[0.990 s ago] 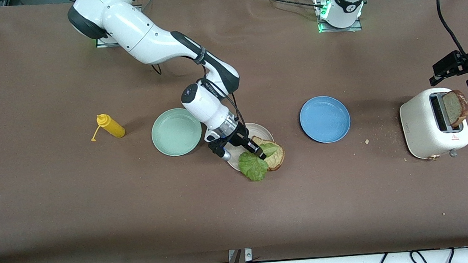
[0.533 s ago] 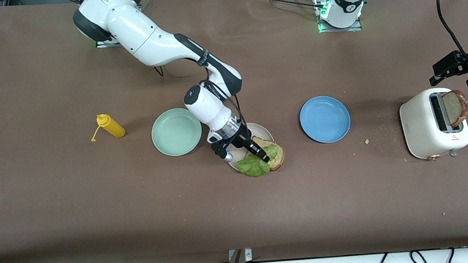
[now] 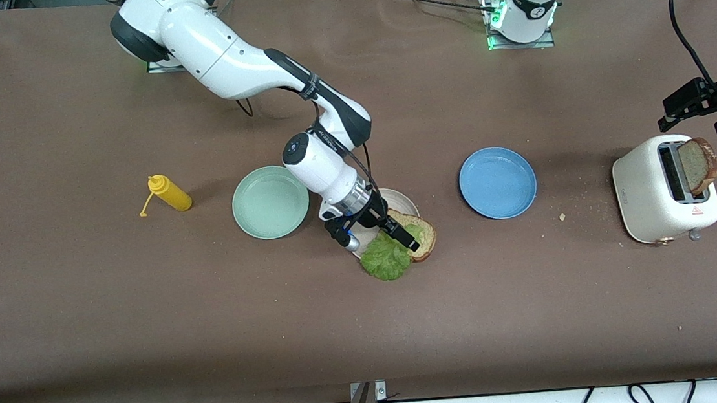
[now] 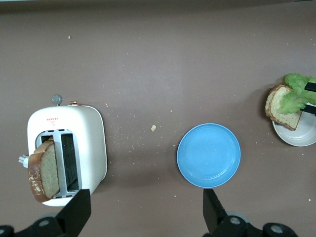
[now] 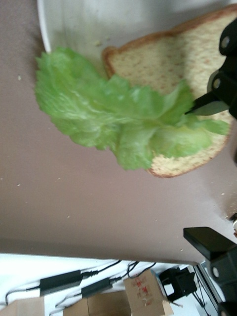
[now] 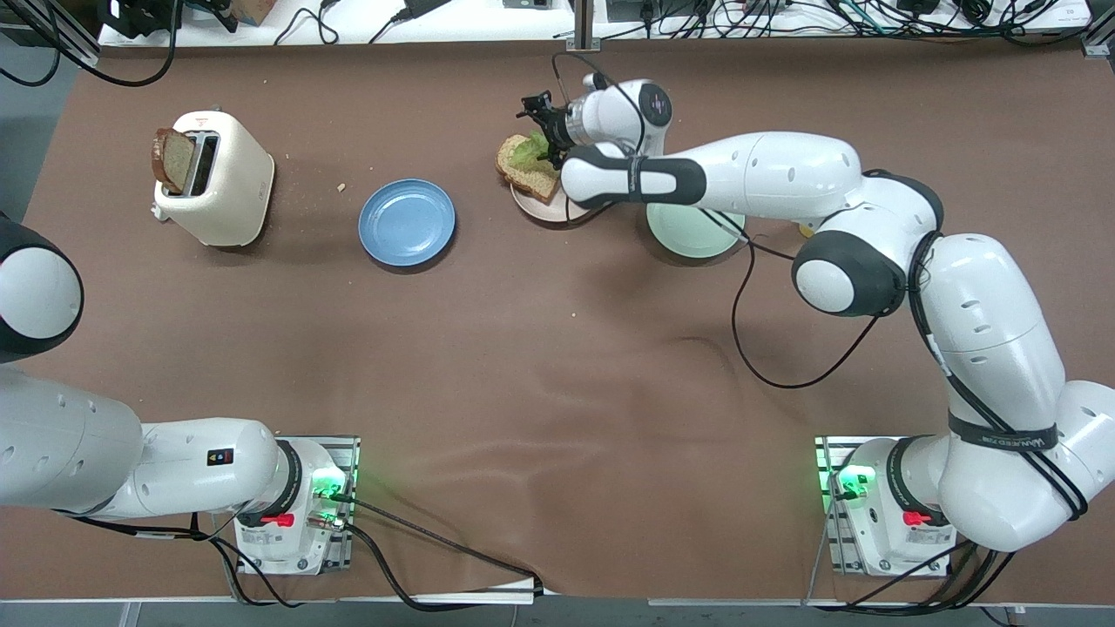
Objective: Make sandwich in beige plate with both arms
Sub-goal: 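Lower the lettuce onto the toast and open the right gripper, then withdraw the right gripper while the left gripper lowers toward the toaster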
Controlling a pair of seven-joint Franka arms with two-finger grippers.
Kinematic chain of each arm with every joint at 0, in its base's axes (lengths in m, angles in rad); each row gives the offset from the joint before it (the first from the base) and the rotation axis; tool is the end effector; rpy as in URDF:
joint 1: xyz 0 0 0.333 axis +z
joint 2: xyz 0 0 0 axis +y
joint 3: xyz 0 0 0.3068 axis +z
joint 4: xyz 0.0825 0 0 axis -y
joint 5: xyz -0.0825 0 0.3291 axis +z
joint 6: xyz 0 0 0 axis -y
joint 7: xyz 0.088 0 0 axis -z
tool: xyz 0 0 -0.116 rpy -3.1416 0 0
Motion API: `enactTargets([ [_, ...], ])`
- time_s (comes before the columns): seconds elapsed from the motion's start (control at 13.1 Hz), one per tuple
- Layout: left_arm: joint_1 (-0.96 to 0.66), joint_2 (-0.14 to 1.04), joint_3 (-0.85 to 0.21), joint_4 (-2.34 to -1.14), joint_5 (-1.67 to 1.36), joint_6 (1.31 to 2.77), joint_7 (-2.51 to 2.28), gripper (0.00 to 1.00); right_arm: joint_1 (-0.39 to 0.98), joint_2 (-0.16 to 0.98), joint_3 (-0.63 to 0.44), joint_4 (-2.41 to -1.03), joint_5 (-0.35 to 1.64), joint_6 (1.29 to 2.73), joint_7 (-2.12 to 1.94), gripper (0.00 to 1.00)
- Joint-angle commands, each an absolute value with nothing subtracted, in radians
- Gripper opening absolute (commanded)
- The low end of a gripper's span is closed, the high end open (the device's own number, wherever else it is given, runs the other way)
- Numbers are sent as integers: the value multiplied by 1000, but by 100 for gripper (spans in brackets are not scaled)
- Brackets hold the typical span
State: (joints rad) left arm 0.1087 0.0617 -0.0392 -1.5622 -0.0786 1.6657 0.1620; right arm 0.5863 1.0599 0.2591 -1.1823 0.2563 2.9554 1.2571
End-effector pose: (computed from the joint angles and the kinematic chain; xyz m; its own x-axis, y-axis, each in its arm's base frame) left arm 0.5263 0.0289 0.5872 0.9950 -0.0844 0.0540 -0.0882 -0.9934 0.0731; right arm 0.5717 0.4998 0.2486 0.6964 -0.6842 -0.2165 -0.6171 -0.4170 -0.6673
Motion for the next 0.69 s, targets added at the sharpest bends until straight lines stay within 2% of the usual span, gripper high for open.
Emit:
enactTargets([
  [0.0, 114, 67, -41, -1545, -69, 1651, 166, 100, 554, 945, 252, -1190, 259, 2753, 1307, 100],
  [0.3, 114, 66, -40, -1543, -71, 1649, 167, 100, 474, 803, 250, -1206, 247, 2429, 1289, 100],
  [0.46, 115, 67, -35, -1540, -72, 1651, 167, 100, 401, 703, 252, -1258, 241, 2251, 1185, 100],
  [0.61, 115, 71, -35, -1539, -72, 1654, 167, 100, 327, 611, 252, -1279, 244, 2023, 1044, 100],
])
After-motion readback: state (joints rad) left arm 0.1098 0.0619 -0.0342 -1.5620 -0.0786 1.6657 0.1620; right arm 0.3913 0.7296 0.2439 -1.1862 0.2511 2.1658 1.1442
